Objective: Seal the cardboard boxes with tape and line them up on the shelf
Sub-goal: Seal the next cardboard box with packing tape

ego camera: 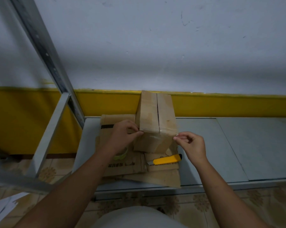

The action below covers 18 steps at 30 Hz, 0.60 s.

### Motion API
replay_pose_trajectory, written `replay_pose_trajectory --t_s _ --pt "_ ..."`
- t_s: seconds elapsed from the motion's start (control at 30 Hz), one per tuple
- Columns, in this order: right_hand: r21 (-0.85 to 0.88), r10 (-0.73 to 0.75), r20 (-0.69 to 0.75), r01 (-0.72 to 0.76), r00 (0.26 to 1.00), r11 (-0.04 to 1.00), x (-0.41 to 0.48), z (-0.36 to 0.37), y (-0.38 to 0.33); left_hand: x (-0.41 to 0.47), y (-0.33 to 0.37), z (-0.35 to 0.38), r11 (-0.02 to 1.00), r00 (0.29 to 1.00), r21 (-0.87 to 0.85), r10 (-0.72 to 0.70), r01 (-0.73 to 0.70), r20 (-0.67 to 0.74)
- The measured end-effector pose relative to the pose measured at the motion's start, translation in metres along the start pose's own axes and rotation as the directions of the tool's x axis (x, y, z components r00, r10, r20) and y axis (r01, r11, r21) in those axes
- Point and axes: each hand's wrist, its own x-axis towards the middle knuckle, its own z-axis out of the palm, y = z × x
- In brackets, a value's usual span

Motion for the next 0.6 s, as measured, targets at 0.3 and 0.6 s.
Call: replay_pose_trajectory --t_s 0.3,0.6 --pt "0.013 0.027 -0.019 -0.027 0.999 1.0 -0.002 0.005 -0.002 0.0 0.008 -0.001 0.999 0.997 0.036 -0.002 -0.001 0.075" --pt "-0.05 -0.058 -0.069 0.055 0.996 0.997 -0.005 0.016 -0.018 -0.001 0.015 0.008 0.992 0.997 0.102 -0.064 0.068 -0.045"
